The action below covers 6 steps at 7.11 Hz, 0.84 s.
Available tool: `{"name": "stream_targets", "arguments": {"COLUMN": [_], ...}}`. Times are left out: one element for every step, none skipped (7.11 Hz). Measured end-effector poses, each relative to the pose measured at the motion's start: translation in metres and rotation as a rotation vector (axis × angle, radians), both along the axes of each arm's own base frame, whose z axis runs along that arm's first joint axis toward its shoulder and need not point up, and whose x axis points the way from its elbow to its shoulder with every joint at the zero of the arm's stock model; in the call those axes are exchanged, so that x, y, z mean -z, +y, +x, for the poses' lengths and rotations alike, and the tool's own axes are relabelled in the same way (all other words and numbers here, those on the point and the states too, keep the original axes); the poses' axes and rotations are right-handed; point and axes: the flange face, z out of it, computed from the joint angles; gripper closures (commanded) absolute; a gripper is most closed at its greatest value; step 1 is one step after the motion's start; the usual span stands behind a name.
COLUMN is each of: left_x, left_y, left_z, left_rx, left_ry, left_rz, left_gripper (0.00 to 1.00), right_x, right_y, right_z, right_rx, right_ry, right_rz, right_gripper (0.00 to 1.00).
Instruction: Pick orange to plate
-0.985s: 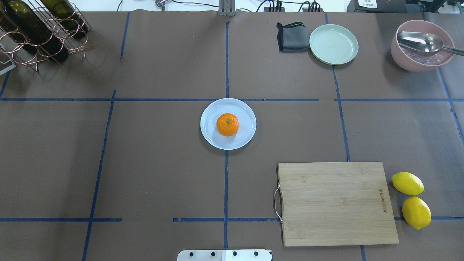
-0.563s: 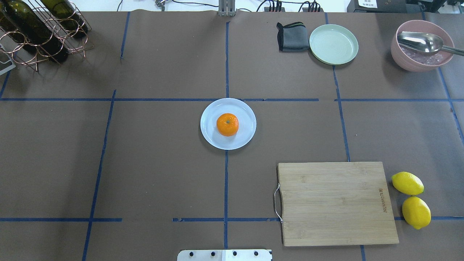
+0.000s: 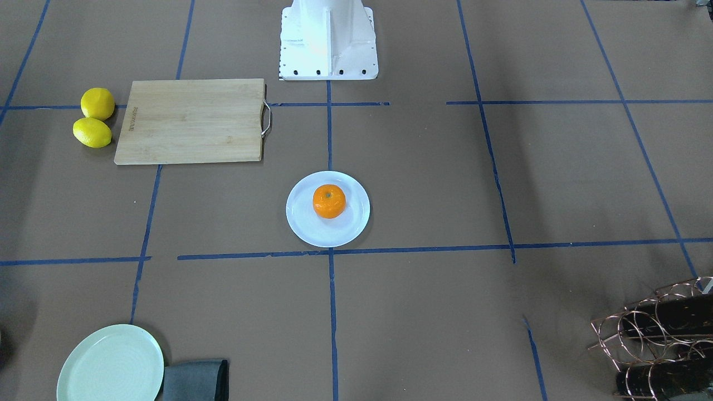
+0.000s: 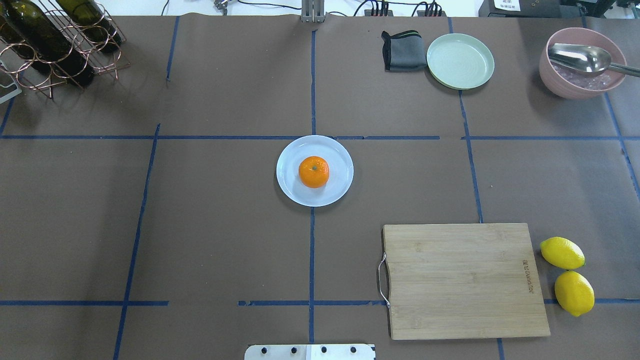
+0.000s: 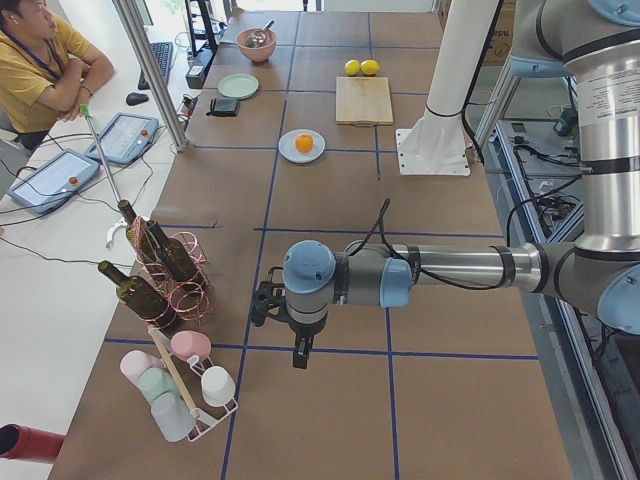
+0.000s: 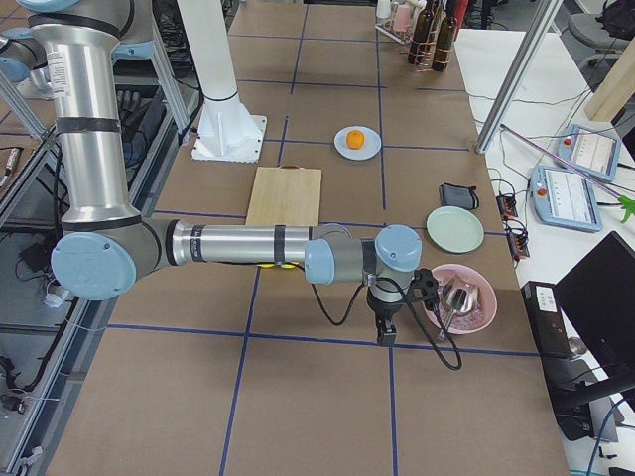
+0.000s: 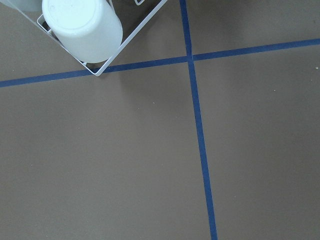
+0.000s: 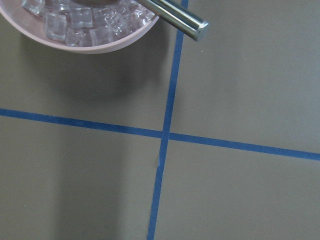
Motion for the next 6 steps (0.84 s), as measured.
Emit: {"name": "stream_targets", "arguments": {"left_x": [0.001,0.002,0.002,0.002,0.002,0.002], "left_y": [0.0,0.0,0.0,0.0,0.0,0.0], "left_z": [0.0,0.0,0.0,0.0,0.0,0.0], "left_rx": [0.0,0.0,0.0,-0.001,-0.001,-0.001], "left_ry": [0.001,0.001,0.002,0.002,0.003,0.004], "left_rz": [0.002,0.004,0.004,0.005,0.005,0.005], "left_gripper": [0.0,0.0,0.0,0.0,0.0,0.0], "right_x": [0.001,0.002,0.003,0.002,-0.003,-0.008], "right_y": [-0.001,0.0,0.003,0.006,0.013,0.022], "right_z": [-0.013,-0.018,-0.016,-0.01,-0.001,0.007], "right_rx": [0.027,0.042,0.051,0.053,0.045,0.034], "right_ry": [0.006,0.012,0.015,0.013,0.006,0.0], "right_rz": [0.005,0.012,0.024,0.033,0.032,0.025], "right_gripper": [0.0,0.0,0.0,0.0,0.0,0.0]}}
